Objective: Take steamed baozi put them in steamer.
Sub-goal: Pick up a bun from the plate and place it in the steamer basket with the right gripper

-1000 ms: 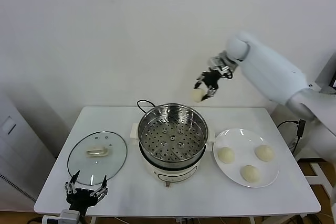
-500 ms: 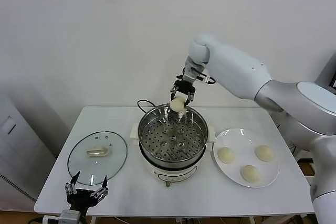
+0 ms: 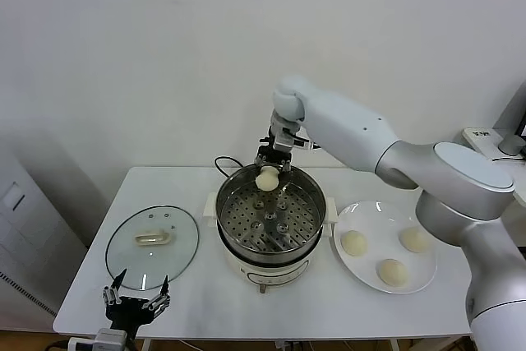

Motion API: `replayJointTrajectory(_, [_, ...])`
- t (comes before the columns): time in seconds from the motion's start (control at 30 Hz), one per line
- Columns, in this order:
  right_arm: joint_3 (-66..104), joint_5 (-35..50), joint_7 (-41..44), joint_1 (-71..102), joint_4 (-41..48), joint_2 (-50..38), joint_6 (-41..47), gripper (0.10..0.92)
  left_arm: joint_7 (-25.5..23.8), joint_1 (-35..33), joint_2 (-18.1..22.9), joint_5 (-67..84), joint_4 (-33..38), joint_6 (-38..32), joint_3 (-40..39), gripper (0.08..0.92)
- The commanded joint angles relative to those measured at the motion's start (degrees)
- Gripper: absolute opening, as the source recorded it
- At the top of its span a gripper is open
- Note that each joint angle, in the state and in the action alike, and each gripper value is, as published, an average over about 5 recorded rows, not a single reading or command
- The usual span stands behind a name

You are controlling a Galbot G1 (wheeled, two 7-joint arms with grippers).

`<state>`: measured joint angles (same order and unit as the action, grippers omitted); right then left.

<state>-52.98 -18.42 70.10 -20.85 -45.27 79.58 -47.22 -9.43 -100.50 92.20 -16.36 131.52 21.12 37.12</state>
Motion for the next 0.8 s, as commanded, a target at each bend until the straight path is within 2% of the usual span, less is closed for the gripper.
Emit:
replayJointTrajectory(0.03, [1.71,-6.12,-2.47,3.5,1.52,1.06,-2.78,0.551,-0.1,0.09,2.26,0.55,0.26,0.19,0.05,0.823])
replayJointTrajectory(0.33, [2.51,-7.91,-3.27,4.41,2.04,1.31,-2.78,0.559,-0.12,0.38,2.33,0.99,-0.08,0.34,0.1,0.823])
replayJointTrajectory(0.43, [1.64,-5.95,-2.29,3.8,1.14,0.94,-2.65,0.597,-0.16,0.52,2.44,1.0,-0.1,0.47,0.03,0.823])
replayJointTrajectory(0.5, [0.53,-2.99,-0.24,2.82,-0.35,0.24,-1.12,0.65,-0.17,0.54,2.45,1.0,-0.13,0.53,0.03,0.823])
replayJointTrajectory(0.6, [-0.95,0.89,3.62,0.59,-4.23,-1.29,5.22,0.735,-0.18,0.61,2.47,1.0,-0.22,0.59,0.0,0.823])
replayJointTrajectory(0.7, [-1.2,3.76,7.39,-2.23,-8.62,-2.99,15.15,0.799,-0.18,0.73,2.5,0.9,-0.5,0.66,-0.22,0.823])
replayJointTrajectory(0.8, [-1.9,9.67,8.78,-5.49,-11.92,-5.45,23.81,0.819,-0.2,0.78,2.49,0.7,-0.59,0.75,-0.61,0.823])
